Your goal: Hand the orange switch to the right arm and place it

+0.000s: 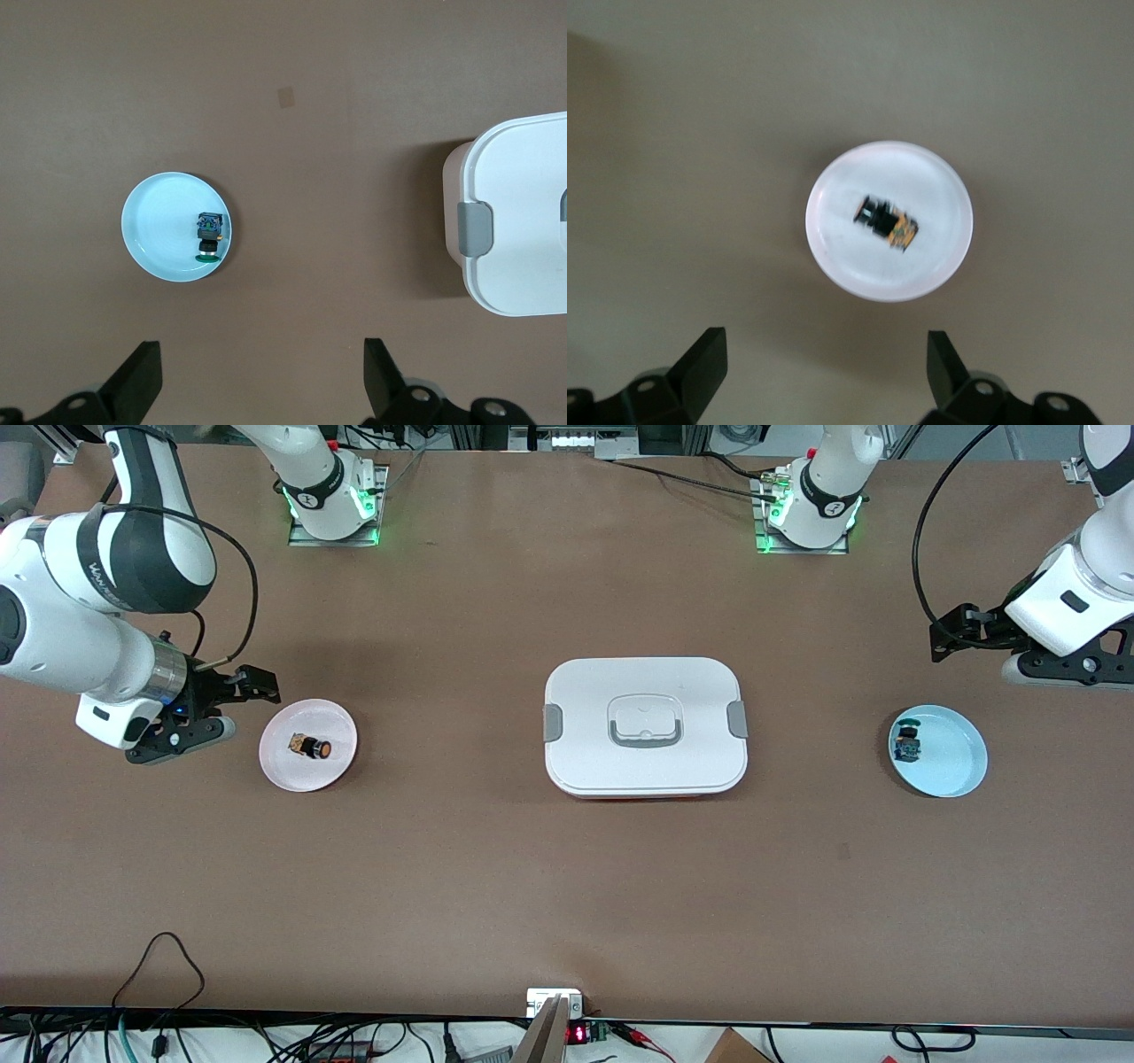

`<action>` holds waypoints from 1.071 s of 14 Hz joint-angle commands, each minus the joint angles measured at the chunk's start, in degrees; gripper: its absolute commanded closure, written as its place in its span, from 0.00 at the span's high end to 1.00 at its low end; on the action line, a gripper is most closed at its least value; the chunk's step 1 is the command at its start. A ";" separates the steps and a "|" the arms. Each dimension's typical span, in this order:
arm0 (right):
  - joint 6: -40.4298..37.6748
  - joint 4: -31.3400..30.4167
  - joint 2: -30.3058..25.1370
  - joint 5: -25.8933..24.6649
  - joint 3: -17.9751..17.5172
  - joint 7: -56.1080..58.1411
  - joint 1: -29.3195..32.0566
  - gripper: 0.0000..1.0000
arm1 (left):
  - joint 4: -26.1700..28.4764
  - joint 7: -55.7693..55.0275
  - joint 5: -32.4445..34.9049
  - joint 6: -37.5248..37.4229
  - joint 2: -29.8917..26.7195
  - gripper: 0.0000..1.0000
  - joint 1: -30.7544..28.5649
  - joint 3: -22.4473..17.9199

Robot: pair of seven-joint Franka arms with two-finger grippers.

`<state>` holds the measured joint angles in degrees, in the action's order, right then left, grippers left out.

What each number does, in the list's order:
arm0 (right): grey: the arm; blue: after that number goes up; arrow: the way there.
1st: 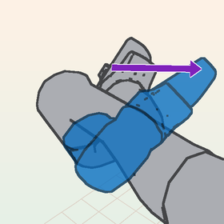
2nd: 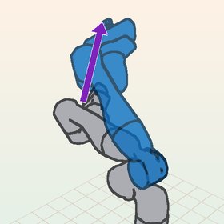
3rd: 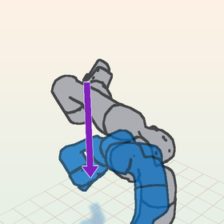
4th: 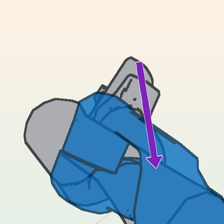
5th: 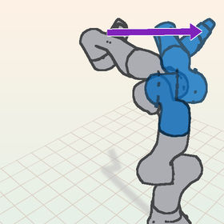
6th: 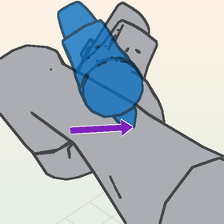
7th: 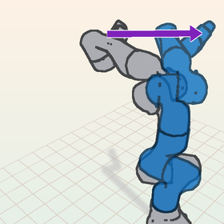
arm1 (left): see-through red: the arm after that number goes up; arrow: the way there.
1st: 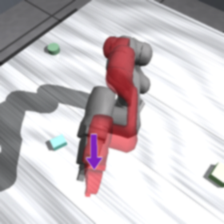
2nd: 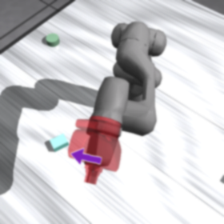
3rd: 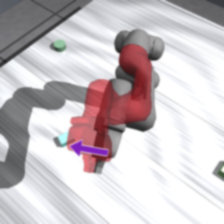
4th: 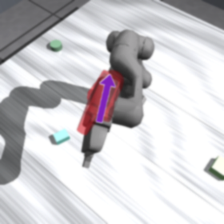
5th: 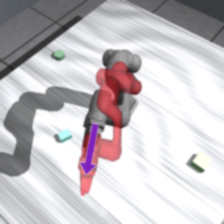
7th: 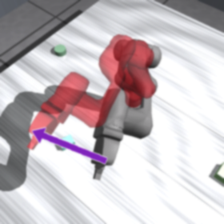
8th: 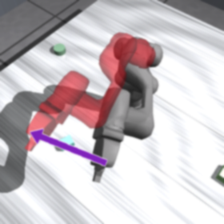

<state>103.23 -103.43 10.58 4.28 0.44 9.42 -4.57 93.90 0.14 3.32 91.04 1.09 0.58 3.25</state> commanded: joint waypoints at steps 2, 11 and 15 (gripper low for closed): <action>-5.93 4.10 -1.79 0.29 0.17 -6.52 0.44 1.00 | -0.47 -0.67 0.46 -0.51 -0.21 1.00 -0.23 0.18; -17.24 20.61 -0.74 -3.39 4.57 -7.48 3.69 1.00 | -0.56 -0.67 0.46 -0.51 -0.21 1.00 -0.23 0.18; -19.65 21.17 -1.88 -6.22 4.48 -11.50 3.34 1.00 | -0.56 -0.58 0.46 -0.51 -0.21 1.00 -0.32 0.18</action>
<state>84.45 -81.96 8.67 -0.65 5.13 1.59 -1.14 93.90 0.13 3.32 91.04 1.09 0.51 3.21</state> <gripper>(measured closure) 0.000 0.000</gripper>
